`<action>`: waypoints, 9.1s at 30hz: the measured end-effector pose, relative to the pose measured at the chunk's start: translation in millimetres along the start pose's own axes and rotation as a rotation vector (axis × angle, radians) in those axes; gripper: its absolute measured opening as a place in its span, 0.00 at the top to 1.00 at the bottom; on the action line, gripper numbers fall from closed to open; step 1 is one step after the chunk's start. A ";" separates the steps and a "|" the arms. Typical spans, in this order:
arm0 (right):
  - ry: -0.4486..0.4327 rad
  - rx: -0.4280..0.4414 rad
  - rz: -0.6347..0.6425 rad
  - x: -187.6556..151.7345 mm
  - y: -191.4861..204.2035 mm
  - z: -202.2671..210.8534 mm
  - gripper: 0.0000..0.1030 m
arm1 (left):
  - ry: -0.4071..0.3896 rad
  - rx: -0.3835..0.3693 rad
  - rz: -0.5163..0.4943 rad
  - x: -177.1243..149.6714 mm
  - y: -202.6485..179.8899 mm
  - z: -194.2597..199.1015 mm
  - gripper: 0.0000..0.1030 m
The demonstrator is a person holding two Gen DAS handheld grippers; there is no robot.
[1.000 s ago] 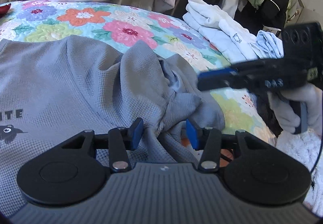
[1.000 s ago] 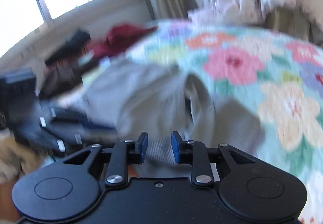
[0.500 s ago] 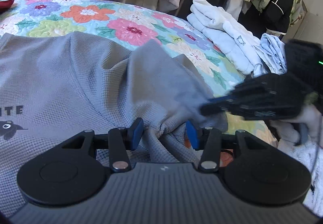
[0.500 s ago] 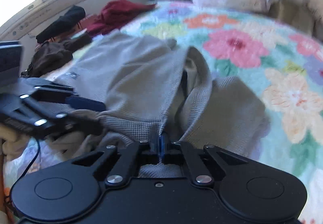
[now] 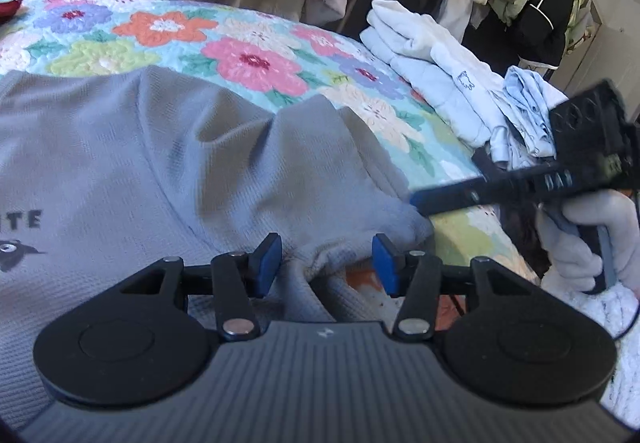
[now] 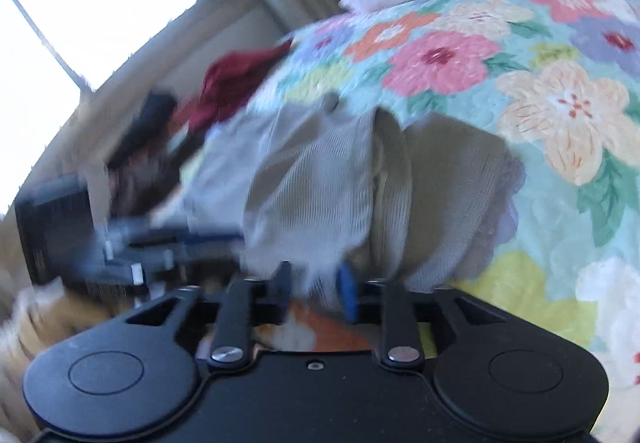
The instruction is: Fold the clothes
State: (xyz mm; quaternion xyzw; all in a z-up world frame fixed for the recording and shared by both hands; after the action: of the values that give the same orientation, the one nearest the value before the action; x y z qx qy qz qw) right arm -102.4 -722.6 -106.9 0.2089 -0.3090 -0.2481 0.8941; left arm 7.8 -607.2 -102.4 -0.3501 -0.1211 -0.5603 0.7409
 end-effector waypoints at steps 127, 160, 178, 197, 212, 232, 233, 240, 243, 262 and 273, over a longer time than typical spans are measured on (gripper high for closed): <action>-0.134 0.041 -0.590 -55.1 -37.3 19.3 0.36 | 0.043 0.288 -0.251 -30.8 -49.9 15.8 0.85; -0.139 -0.099 0.270 62.0 129.5 -50.2 0.88 | 0.077 -0.119 0.304 -8.4 70.4 26.7 0.54; 0.098 0.004 0.432 -3.9 144.5 -95.9 0.87 | -0.146 -0.019 0.410 6.3 123.4 78.6 0.26; 0.072 -0.024 0.360 -18.4 155.2 -103.6 0.80 | -0.011 0.500 0.239 -15.1 137.5 66.3 0.96; -0.008 -0.217 0.279 -43.7 141.7 -27.7 0.53 | -0.098 0.392 0.162 -15.7 85.4 106.7 0.57; 0.010 -0.212 0.013 -61.2 74.8 -35.9 0.62 | 0.108 0.397 0.115 -52.5 77.3 92.9 0.47; -0.014 -0.176 -0.004 -59.8 75.9 -29.6 0.59 | 0.100 0.390 0.128 -53.9 83.7 104.2 0.46; -0.094 0.035 -0.076 -24.1 73.2 -16.8 0.44 | 0.095 0.162 0.359 -72.3 146.2 138.4 0.41; -0.069 0.054 -0.078 -7.0 70.8 -29.9 0.41 | 0.142 0.116 0.400 -83.0 147.5 124.8 0.41; 0.058 0.129 -0.076 -33.9 74.0 -87.0 0.77 | 0.181 0.017 0.365 -96.0 113.8 73.9 0.87; -0.007 0.339 -0.307 -56.5 104.8 4.0 0.80 | 0.285 -0.196 0.382 -93.6 42.6 109.2 0.88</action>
State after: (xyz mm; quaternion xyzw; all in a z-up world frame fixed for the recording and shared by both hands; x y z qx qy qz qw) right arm -110.8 -608.4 -74.1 0.3998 -0.3139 -0.3267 0.7968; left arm 37.9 -460.5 -93.0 -0.3544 0.1079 -0.4630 0.8052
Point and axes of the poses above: each gripper's, at about its wrist camera, not at the fingertips, and z roughly against the way its jaws point, y to its left, x to its top, the point moved 9 cm from there along -z, roughly the way its jaws point, and after that the axes turned 13 degrees about y, right-handed, at the moved point
